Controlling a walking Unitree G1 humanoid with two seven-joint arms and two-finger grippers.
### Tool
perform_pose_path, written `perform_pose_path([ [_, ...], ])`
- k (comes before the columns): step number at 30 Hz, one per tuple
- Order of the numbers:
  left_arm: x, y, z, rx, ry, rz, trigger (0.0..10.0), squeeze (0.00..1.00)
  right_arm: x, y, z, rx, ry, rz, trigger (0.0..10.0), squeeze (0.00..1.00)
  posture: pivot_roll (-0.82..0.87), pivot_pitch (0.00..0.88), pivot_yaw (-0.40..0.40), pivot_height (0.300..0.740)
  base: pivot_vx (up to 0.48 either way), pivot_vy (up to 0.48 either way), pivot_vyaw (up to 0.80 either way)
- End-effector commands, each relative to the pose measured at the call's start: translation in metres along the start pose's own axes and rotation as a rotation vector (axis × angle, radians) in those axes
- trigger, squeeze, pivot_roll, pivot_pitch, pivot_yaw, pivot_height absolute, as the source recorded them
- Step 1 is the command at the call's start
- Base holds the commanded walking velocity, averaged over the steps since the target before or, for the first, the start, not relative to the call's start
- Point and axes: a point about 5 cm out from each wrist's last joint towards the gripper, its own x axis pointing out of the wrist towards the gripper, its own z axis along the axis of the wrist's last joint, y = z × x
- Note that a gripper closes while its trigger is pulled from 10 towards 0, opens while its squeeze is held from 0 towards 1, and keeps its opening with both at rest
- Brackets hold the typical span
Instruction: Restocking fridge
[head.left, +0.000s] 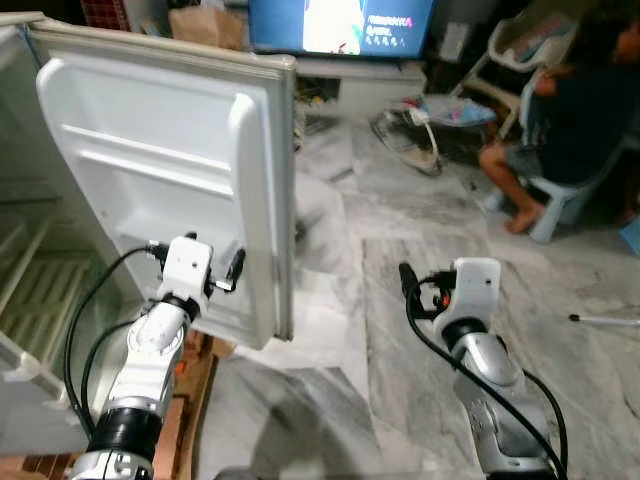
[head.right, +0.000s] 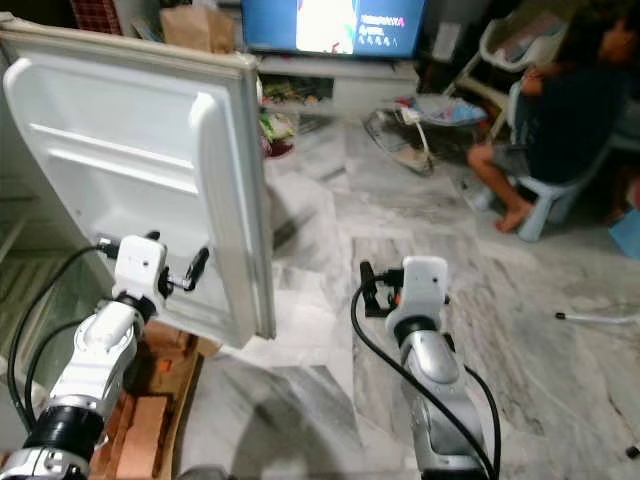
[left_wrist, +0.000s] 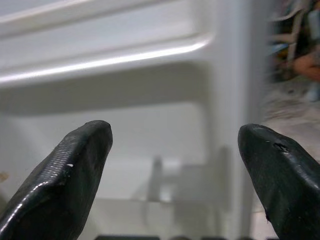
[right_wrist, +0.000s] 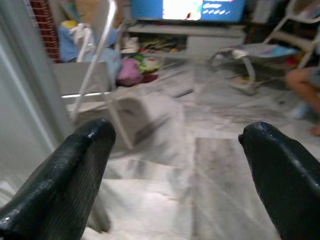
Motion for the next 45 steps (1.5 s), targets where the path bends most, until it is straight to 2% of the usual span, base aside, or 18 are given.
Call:
perform_pose_path([
  [1,0.003,-0.003,0.005,-0.006,-0.013,-0.009,10.0,0.0,0.001,-0.001,0.005,-0.01,-0.016,-0.003,10.0,0.0,0.09,0.017,-0.068,0.74,0.48,0.0,0.0],
  [6,0.014,-0.008,0.014,-0.004,-0.036,-0.039,10.0,0.0,0.001,-0.002,0.005,-0.013,-0.018,-0.009,10.0,0.0,0.09,0.019,-0.07,0.74,0.48,0.0,0.0],
  [11,0.036,-0.02,0.036,0.005,-0.089,-0.094,10.0,0.0,0.0,-0.002,0.005,-0.012,-0.021,-0.017,10.0,0.0,0.08,0.021,-0.065,0.74,0.48,0.0,0.0],
  [15,0.043,-0.028,0.043,0.003,-0.105,-0.106,10.0,0.0,0.0,-0.003,0.005,-0.011,-0.023,-0.022,10.0,0.0,0.08,0.022,-0.062,0.74,0.48,0.0,0.0],
  [18,0.051,-0.04,0.051,0.034,-0.131,-0.144,10.0,0.0,-0.001,-0.003,0.005,-0.011,-0.023,-0.026,10.0,0.0,0.08,0.024,-0.061,0.74,0.48,0.0,0.0],
  [21,0.051,-0.042,0.052,0.044,-0.138,-0.152,10.0,0.0,-0.001,-0.002,0.005,-0.011,-0.023,-0.027,10.0,0.0,0.08,0.024,-0.059,0.74,0.48,0.0,0.0],
  [24,0.046,-0.037,0.045,0.038,-0.112,-0.14,10.0,0.0,-0.002,-0.004,0.005,-0.008,-0.024,-0.036,10.0,0.0,0.08,0.024,-0.059,0.74,0.45,0.0,0.0],
  [26,0.029,-0.019,0.031,0.017,-0.09,-0.082,10.0,0.0,-0.002,-0.006,0.005,-0.004,-0.026,-0.042,10.0,0.0,0.09,0.026,-0.055,0.74,0.0,0.0,0.0],
  [28,0.026,-0.016,0.029,0.015,-0.085,-0.066,10.0,0.0,-0.002,-0.006,0.005,-0.003,-0.028,-0.044,10.0,0.0,0.09,0.026,-0.055,0.74,0.0,0.0,0.0],
  [30,0.015,-0.004,0.025,0.052,-0.072,-0.031,10.0,0.0,0.0,-0.008,0.007,-0.006,-0.034,-0.045,10.0,0.0,0.12,0.036,-0.062,0.74,0.0,0.0,0.0],
  [31,0.015,-0.004,0.025,0.052,-0.072,-0.031,10.0,0.0,0.0,-0.008,0.007,-0.006,-0.034,-0.045,10.0,0.0,0.12,0.036,-0.062,0.74,0.0,0.0,0.0],
  [32,0.0,0.01,0.027,0.081,-0.062,0.011,10.0,0.0,0.001,-0.01,0.009,-0.008,-0.039,-0.048,10.0,0.0,0.14,0.042,-0.057,0.74,0.0,0.0,0.0],
  [33,-0.012,0.019,0.03,0.073,-0.056,0.056,10.0,0.0,0.002,-0.012,0.01,-0.004,-0.044,-0.045,10.0,0.0,0.16,0.048,-0.056,0.74,0.0,0.0,0.0],
  [34,-0.012,0.019,0.03,0.073,-0.056,0.056,10.0,0.0,0.002,-0.012,0.01,-0.004,-0.044,-0.045,10.0,0.0,0.16,0.048,-0.056,0.74,0.0,0.0,0.0],
  [36,-0.03,0.031,0.027,0.056,-0.039,0.136,10.0,0.0,0.004,-0.011,0.011,-0.014,-0.05,-0.031,10.0,0.0,0.17,0.054,-0.059,0.74,0.0,0.0,0.0],
  [39,-0.041,0.034,0.02,0.021,-0.01,0.198,10.0,0.0,0.007,-0.007,0.014,-0.009,-0.063,-0.014,10.0,0.0,0.17,0.052,-0.068,0.74,0.0,0.0,0.0],
  [41,-0.046,0.03,0.014,0.033,0.003,0.207,10.0,0.0,0.008,-0.005,0.015,-0.017,-0.068,-0.006,10.0,0.0,0.16,0.049,-0.074,0.74,0.0,0.0,0.0],
  [45,-0.055,0.017,0.011,-0.01,0.01,0.176,10.0,0.0,0.008,-0.003,0.019,-0.063,-0.096,0.019,10.0,0.0,0.13,0.023,-0.066,0.74,0.0,0.0,0.16],
])
